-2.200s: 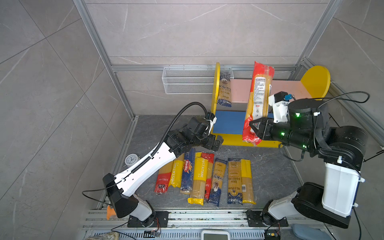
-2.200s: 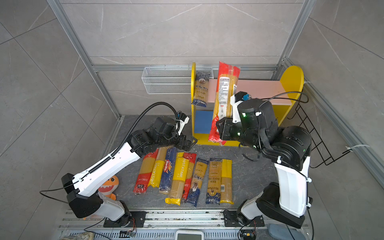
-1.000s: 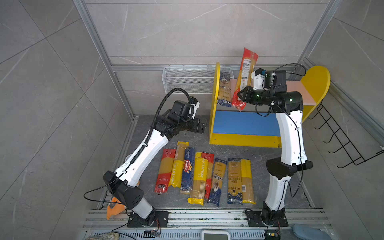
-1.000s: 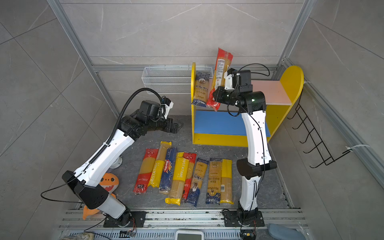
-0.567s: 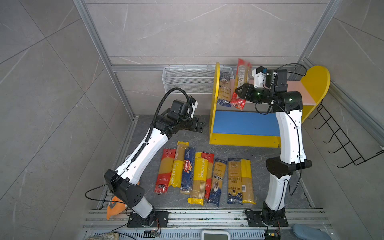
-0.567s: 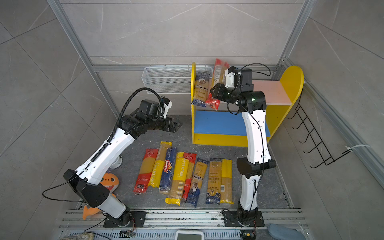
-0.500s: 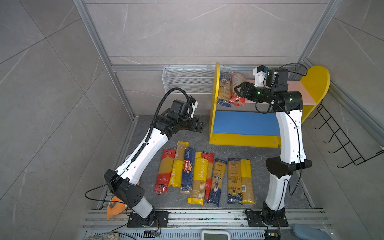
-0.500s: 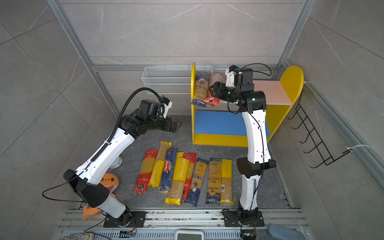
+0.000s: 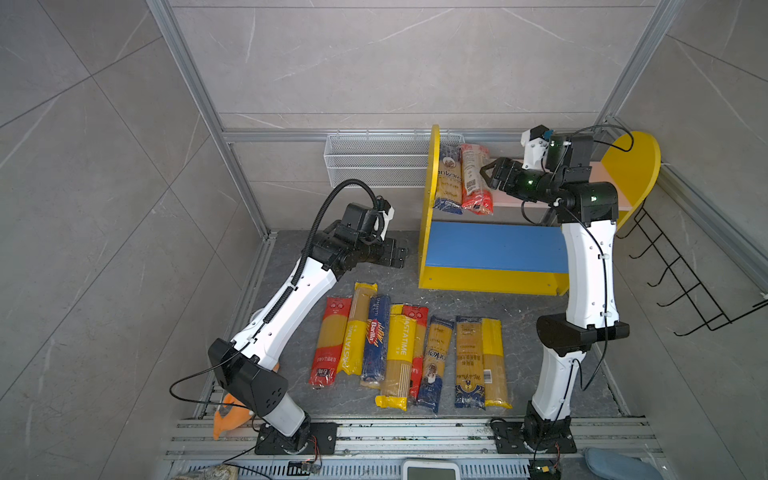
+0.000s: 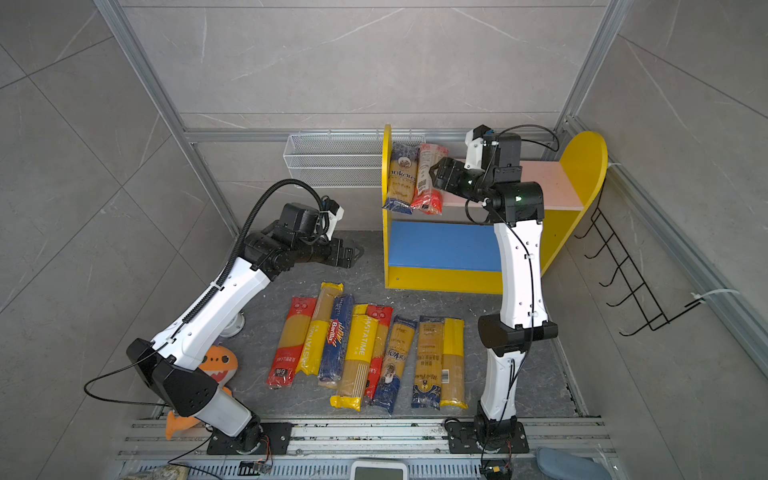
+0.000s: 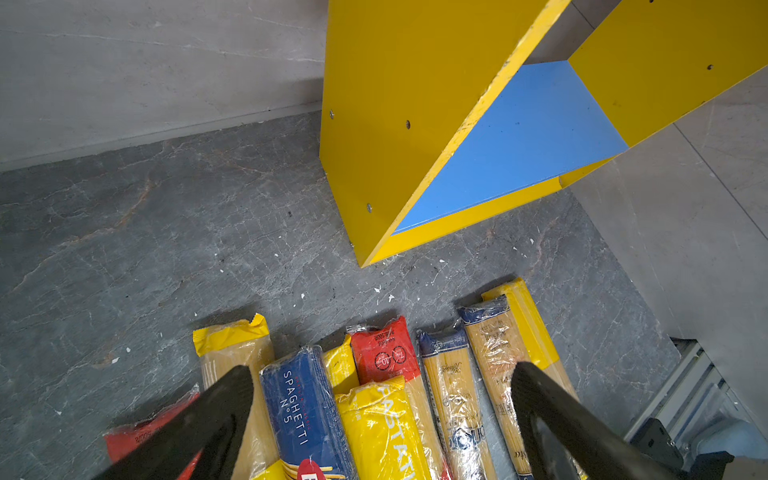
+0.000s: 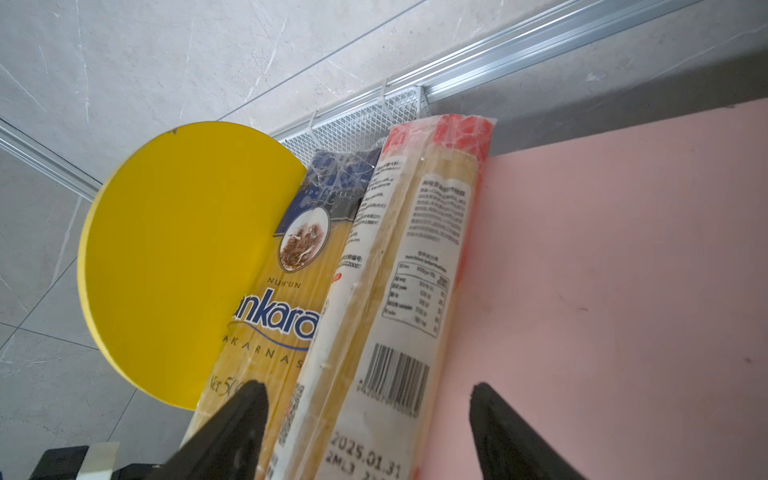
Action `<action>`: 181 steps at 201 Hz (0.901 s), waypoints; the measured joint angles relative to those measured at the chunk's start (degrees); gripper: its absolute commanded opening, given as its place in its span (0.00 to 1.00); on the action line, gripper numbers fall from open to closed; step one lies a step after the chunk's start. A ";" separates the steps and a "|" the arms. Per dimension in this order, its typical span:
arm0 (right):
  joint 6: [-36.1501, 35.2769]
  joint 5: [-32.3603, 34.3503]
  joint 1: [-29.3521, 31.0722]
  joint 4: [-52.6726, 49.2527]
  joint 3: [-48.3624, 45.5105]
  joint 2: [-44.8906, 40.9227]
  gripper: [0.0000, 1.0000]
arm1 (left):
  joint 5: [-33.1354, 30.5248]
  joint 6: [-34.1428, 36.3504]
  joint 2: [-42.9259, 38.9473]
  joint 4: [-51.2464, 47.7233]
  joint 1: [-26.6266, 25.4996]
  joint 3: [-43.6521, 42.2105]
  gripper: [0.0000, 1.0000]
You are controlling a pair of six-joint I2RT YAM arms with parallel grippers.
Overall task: Place and organize the pasta boxes and bags onto the shelf
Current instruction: 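Set the red-and-white pack beside the Ankara pack and open the right gripper, then withdraw the right gripper and lower it onto the blue-labelled spaghetti pack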
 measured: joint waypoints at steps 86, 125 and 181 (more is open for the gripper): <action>-1.64 4.09 0.96 -7.19 -19.78 -22.80 0.81 | 0.33 -1.49 -6.25 3.13 -0.85 -10.01 1.00; -1.33 6.62 4.61 -9.25 -35.36 -32.63 0.82 | -0.31 -3.08 -10.29 4.50 -4.66 -15.72 1.00; 2.08 8.48 9.29 -10.95 -56.57 -43.56 0.85 | -5.33 -6.58 -16.72 5.53 -13.79 -24.68 1.00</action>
